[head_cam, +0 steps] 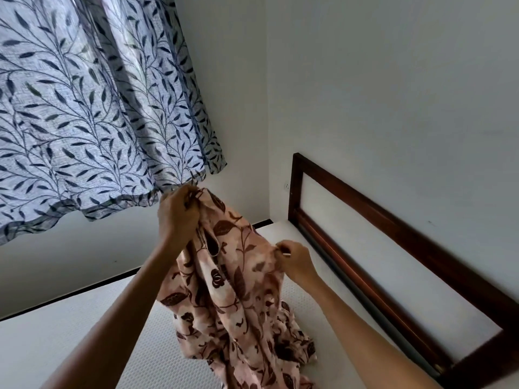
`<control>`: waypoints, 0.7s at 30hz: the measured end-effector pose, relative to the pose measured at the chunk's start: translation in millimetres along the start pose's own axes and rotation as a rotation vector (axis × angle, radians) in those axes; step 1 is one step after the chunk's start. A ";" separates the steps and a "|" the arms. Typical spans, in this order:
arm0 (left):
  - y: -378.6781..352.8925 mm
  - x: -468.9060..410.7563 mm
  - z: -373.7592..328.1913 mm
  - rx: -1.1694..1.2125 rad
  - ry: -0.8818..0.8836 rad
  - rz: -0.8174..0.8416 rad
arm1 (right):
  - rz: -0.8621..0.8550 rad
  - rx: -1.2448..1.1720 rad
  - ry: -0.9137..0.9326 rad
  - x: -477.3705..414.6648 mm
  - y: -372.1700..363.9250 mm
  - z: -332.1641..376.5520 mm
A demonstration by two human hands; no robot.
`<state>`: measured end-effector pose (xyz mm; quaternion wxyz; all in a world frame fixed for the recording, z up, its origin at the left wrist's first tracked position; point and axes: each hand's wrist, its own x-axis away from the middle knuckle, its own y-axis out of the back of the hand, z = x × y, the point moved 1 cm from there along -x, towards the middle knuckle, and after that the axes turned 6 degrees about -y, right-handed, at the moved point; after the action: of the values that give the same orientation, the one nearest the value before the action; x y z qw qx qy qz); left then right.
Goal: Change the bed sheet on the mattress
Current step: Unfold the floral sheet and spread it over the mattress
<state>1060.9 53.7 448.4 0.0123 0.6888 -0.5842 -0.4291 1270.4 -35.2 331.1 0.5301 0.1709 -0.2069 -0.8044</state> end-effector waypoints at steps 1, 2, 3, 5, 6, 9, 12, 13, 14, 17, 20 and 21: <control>-0.5 0.4 7.9 -0.120 0.010 0.062 | -0.028 -0.088 -0.040 -2.0 3.6 7.8; -1.8 4.5 13.6 -0.223 0.023 0.171 | -0.044 -0.141 -0.052 -4.2 6.7 17.4; -4.8 11.2 17.6 -0.291 0.004 0.311 | -0.053 -0.149 -0.015 -6.1 9.4 28.5; -16.2 29.3 13.3 -0.320 -0.121 0.615 | -0.033 -0.105 0.139 -6.9 12.1 53.2; -23.6 39.9 7.4 -0.275 -0.165 0.735 | -0.011 -0.068 0.223 -5.5 11.4 65.8; -46.7 60.9 -3.9 0.010 -0.168 0.777 | -0.004 0.123 0.419 -1.3 4.6 86.8; -51.5 62.4 -2.5 0.048 -0.082 0.693 | -0.118 0.146 0.508 0.5 7.0 84.9; -51.0 63.2 2.4 0.023 -0.106 0.703 | -0.145 0.128 0.505 0.1 10.4 81.9; -49.3 65.3 7.6 -0.012 -0.119 0.714 | -0.161 0.118 0.491 -1.7 13.3 78.7; -47.7 72.7 38.3 -0.096 -0.121 0.598 | -0.180 0.158 0.524 -6.8 17.0 75.3; -43.9 74.8 69.0 -0.149 -0.035 0.466 | -0.110 0.399 0.629 -4.0 20.6 70.9; -41.2 73.6 72.9 -0.163 -0.014 0.445 | -0.062 0.515 0.644 -2.4 21.7 66.2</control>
<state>1045.7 42.1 338.5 0.1581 0.5366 -0.6852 -0.4664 1255.5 -30.6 399.0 0.4831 0.5470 -0.2196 -0.6474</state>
